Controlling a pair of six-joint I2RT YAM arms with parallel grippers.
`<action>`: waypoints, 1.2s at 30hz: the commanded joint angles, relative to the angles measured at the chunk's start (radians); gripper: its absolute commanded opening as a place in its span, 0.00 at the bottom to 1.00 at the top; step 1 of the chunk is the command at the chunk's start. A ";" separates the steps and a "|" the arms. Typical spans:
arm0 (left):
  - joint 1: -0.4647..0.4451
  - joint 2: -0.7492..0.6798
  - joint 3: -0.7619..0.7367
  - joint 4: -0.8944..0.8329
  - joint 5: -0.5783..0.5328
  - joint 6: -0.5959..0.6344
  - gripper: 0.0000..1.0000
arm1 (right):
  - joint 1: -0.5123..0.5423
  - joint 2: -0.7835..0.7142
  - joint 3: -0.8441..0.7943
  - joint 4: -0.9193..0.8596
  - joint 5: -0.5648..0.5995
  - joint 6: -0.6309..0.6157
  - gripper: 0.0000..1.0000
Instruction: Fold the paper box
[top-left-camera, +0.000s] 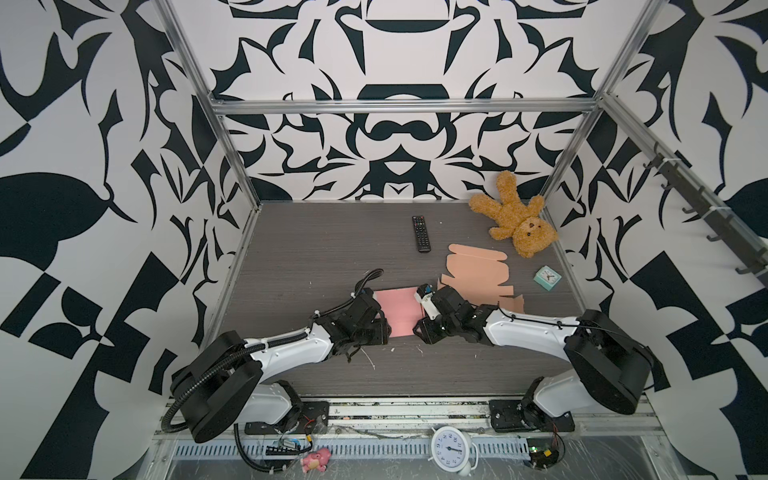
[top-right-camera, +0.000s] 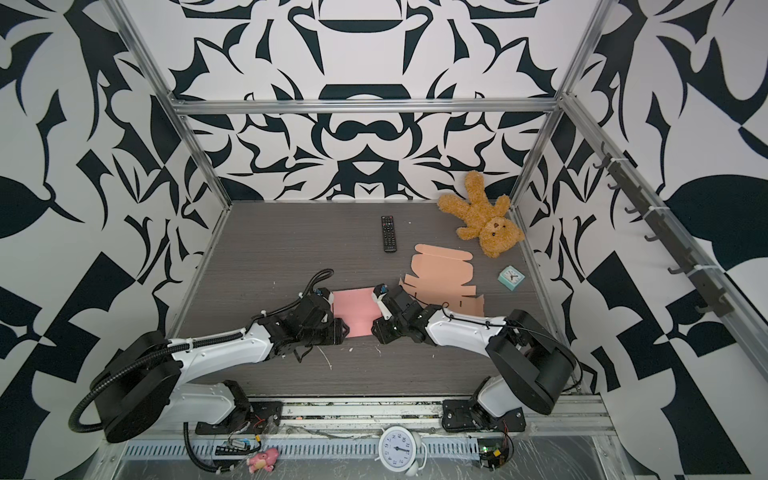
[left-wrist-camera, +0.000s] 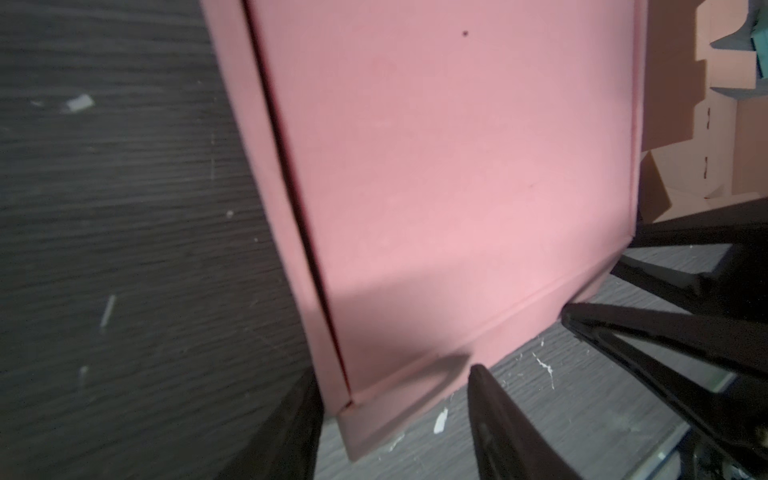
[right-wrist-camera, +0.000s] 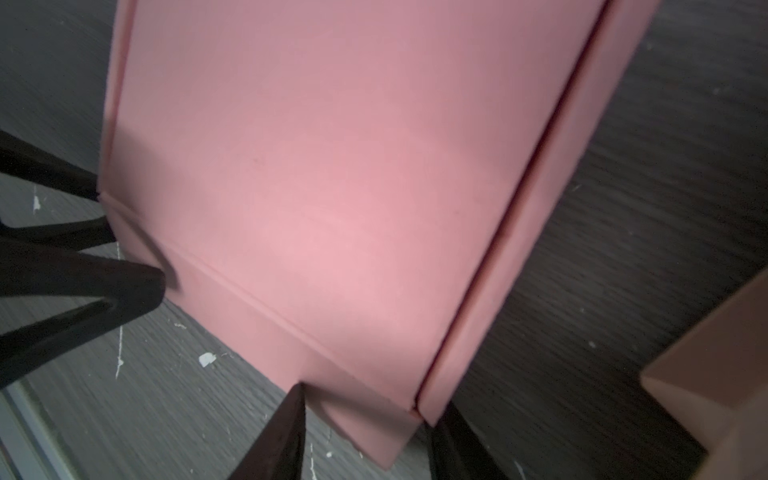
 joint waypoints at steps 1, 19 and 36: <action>-0.004 -0.007 -0.016 0.004 -0.011 -0.012 0.58 | 0.004 -0.005 0.014 0.009 0.023 -0.012 0.47; -0.001 -0.122 -0.022 -0.085 -0.036 0.028 0.67 | 0.004 -0.074 0.002 -0.013 0.048 -0.007 0.59; 0.299 -0.029 0.189 -0.141 0.246 0.292 0.73 | 0.005 -0.142 0.029 -0.095 0.058 -0.014 0.61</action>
